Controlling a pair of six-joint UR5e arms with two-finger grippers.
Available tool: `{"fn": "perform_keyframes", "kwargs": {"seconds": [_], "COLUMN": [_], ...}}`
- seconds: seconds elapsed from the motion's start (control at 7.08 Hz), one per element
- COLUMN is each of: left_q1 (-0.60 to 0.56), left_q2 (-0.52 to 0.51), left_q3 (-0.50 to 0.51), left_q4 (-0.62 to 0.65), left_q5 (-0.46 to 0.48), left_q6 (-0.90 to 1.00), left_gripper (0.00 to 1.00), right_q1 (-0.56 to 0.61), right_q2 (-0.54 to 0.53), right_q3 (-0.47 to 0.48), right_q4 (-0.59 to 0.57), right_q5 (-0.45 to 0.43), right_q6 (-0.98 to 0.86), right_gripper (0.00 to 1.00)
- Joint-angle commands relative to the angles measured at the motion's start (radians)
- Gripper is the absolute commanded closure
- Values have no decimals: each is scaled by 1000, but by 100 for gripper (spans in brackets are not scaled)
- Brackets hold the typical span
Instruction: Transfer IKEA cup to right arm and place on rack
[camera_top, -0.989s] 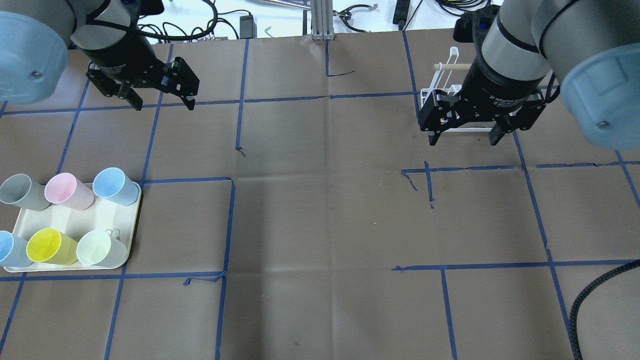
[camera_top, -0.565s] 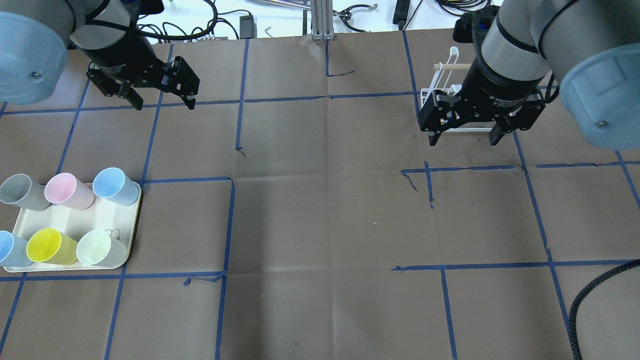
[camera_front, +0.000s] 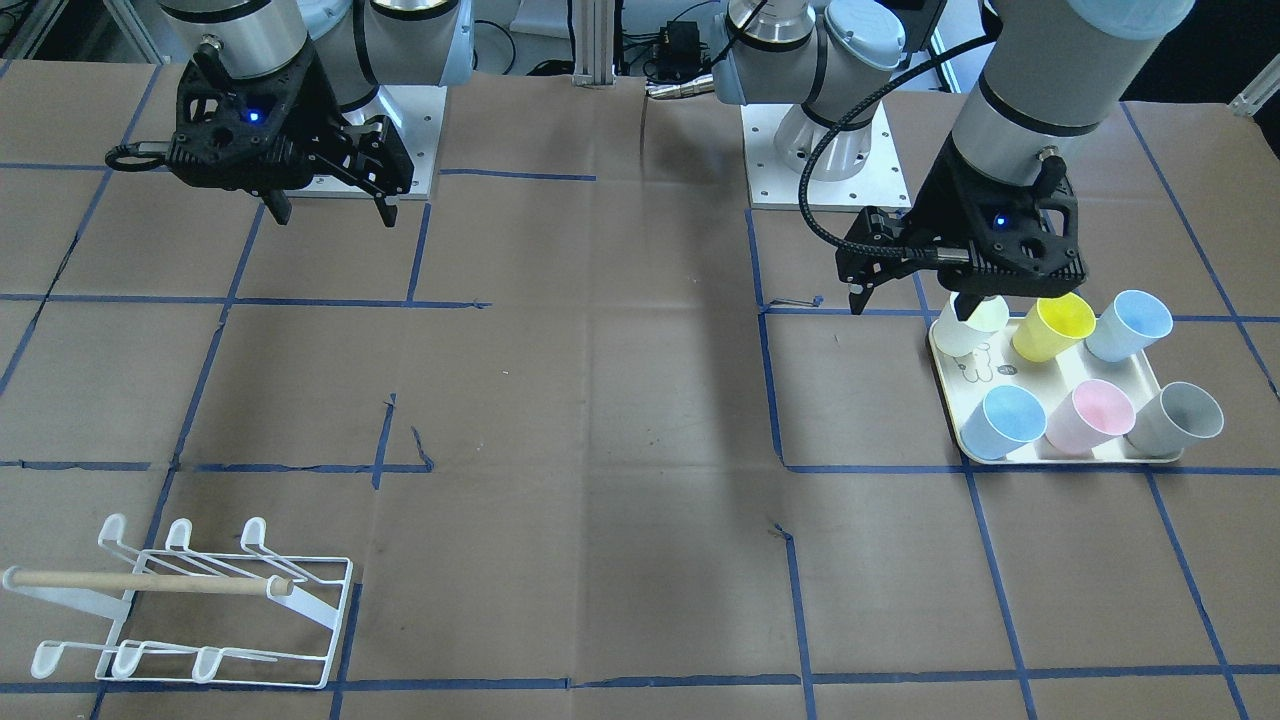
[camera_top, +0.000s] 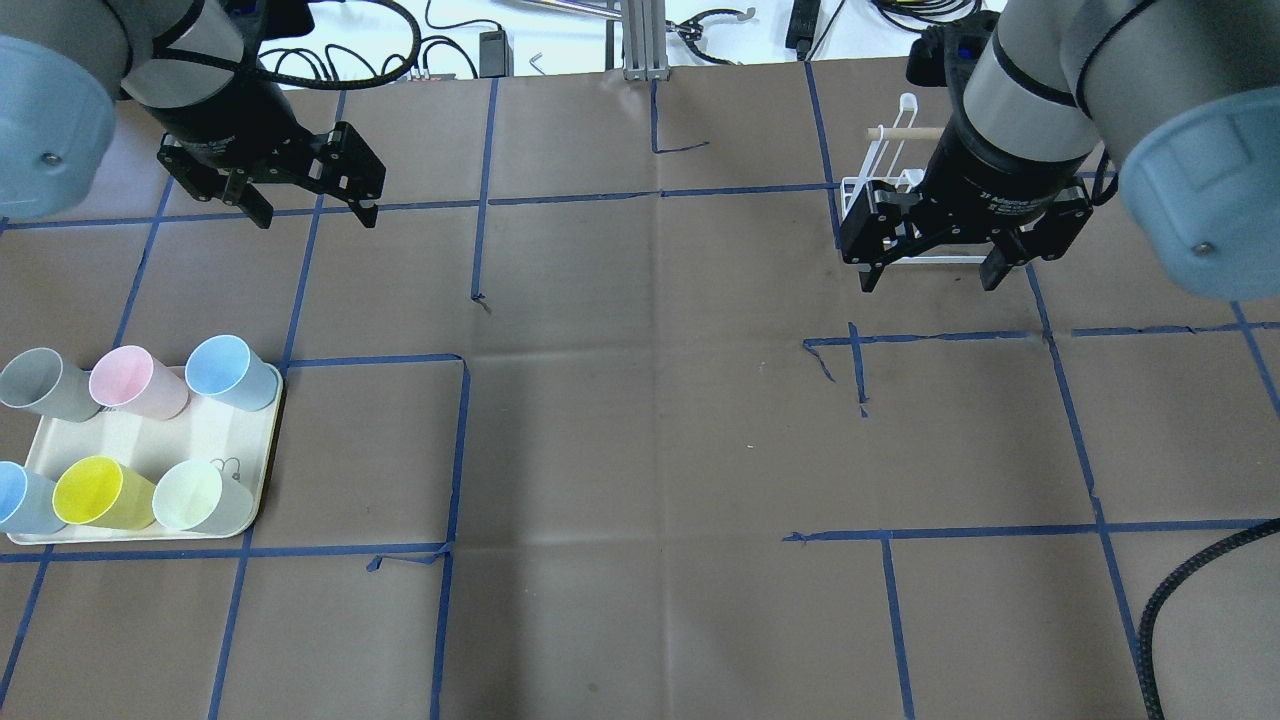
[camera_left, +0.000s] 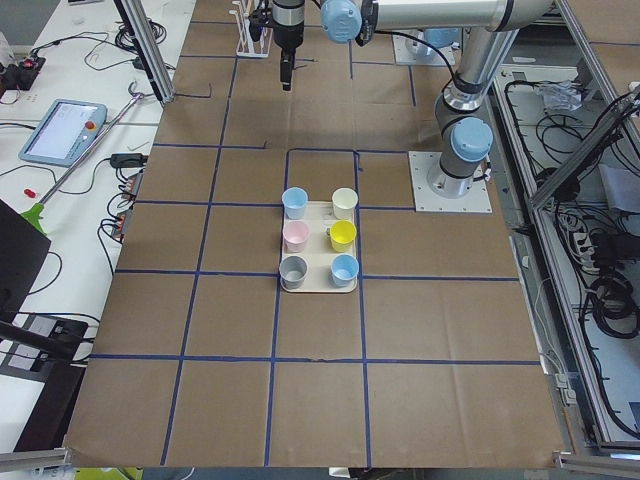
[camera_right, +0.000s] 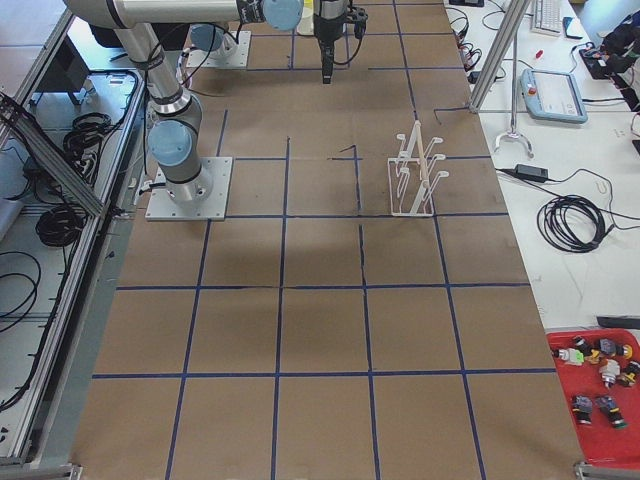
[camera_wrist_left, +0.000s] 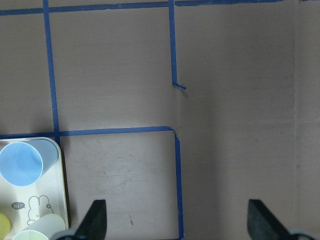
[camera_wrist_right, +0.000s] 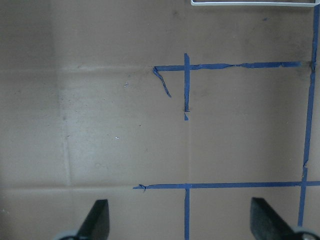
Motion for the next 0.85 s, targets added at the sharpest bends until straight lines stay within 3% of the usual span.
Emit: {"fn": "perform_keyframes", "kwargs": {"seconds": [0.0, 0.42, 0.71], "left_q1": [106, 324, 347], "left_q2": [24, 27, 3], "left_q3": [-72, -102, -105], "left_q4": [12, 16, 56], "left_q5": [-1, -9, -11], "left_q6": [84, 260, 265], "left_gripper": [1, 1, 1], "right_q1": [0, 0, 0], "right_q2": [1, 10, 13], "right_q3": [0, 0, -2], "right_q4": [-1, -1, -4], "right_q5": [5, 9, 9], "right_q6": [-1, 1, 5], "right_gripper": [0, 0, 0]}}
